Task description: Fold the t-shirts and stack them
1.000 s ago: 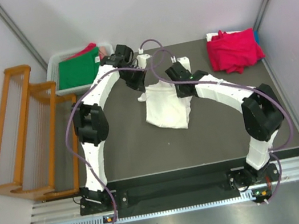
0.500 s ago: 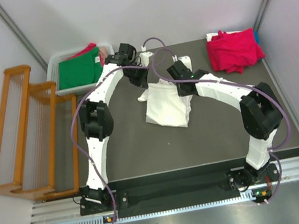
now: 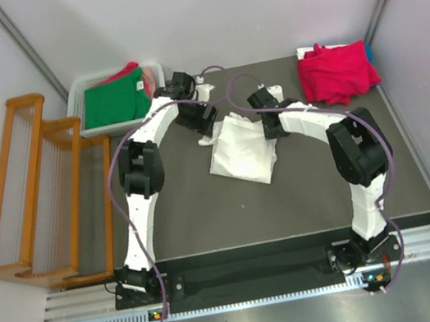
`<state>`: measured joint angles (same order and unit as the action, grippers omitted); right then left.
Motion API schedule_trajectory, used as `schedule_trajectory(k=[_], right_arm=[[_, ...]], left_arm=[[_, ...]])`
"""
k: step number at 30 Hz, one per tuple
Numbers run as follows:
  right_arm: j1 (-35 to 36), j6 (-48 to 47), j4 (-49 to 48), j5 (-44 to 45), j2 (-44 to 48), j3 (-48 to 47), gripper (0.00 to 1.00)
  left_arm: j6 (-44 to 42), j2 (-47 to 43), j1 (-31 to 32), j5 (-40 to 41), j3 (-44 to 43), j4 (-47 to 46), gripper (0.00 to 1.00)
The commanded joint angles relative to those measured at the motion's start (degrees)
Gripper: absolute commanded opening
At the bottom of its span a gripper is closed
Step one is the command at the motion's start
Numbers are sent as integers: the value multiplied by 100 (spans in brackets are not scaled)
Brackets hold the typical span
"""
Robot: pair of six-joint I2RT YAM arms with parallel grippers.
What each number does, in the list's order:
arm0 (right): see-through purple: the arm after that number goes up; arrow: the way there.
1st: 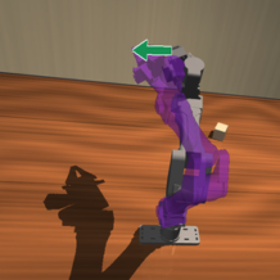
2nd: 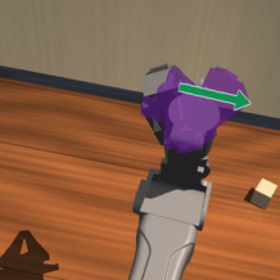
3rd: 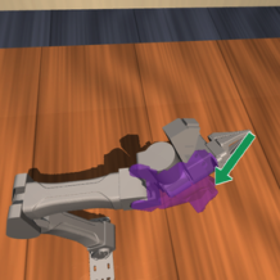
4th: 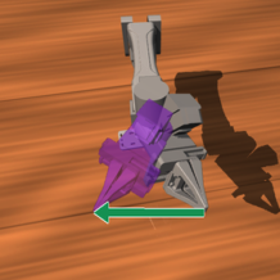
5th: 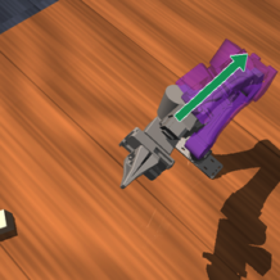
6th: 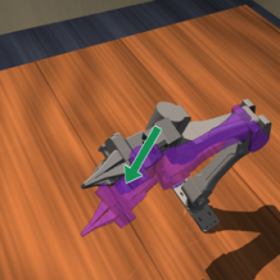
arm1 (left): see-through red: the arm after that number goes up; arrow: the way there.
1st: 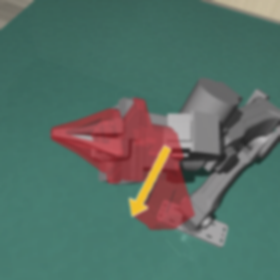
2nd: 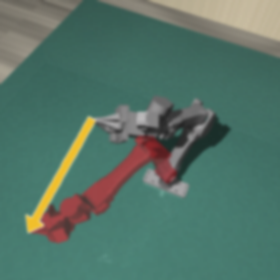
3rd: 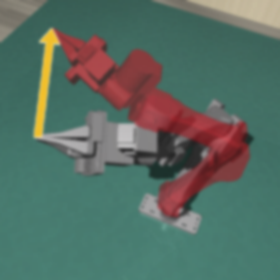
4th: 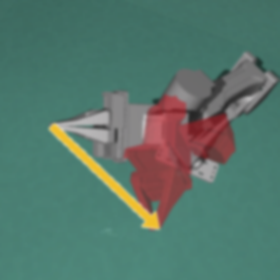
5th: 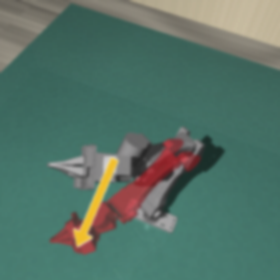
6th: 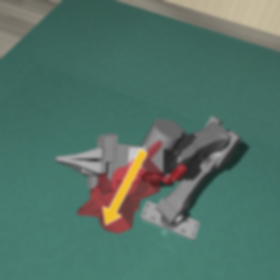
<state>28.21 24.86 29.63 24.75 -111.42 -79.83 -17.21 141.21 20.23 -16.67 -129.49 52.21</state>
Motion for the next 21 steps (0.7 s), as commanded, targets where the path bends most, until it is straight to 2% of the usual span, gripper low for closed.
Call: schedule_trajectory(k=[1, 6, 9, 13, 18, 21], right_arm=[[-184, -78, 201, 389, -3, -340, 52], [-184, -201, 456, 802, 120, -638, 90], [-175, -333, 509, 873, 295, -796, 91], [-123, -456, 544, 821, 620, -850, 86], [71, -447, 720, 821, 902, -850, 90], [176, -369, 677, 611, 1086, -675, 87]], left_arm=[[87, -215, -133, 550, 231, -351, 98], [69, -803, -194, 586, 363, -457, 98], [104, -1199, -344, 533, 459, -430, 98], [376, -1894, -861, 217, 846, -606, 98], [754, -2754, -1625, -609, 1022, -580, 98], [790, -3430, -1977, -1057, 1636, -659, 98]])
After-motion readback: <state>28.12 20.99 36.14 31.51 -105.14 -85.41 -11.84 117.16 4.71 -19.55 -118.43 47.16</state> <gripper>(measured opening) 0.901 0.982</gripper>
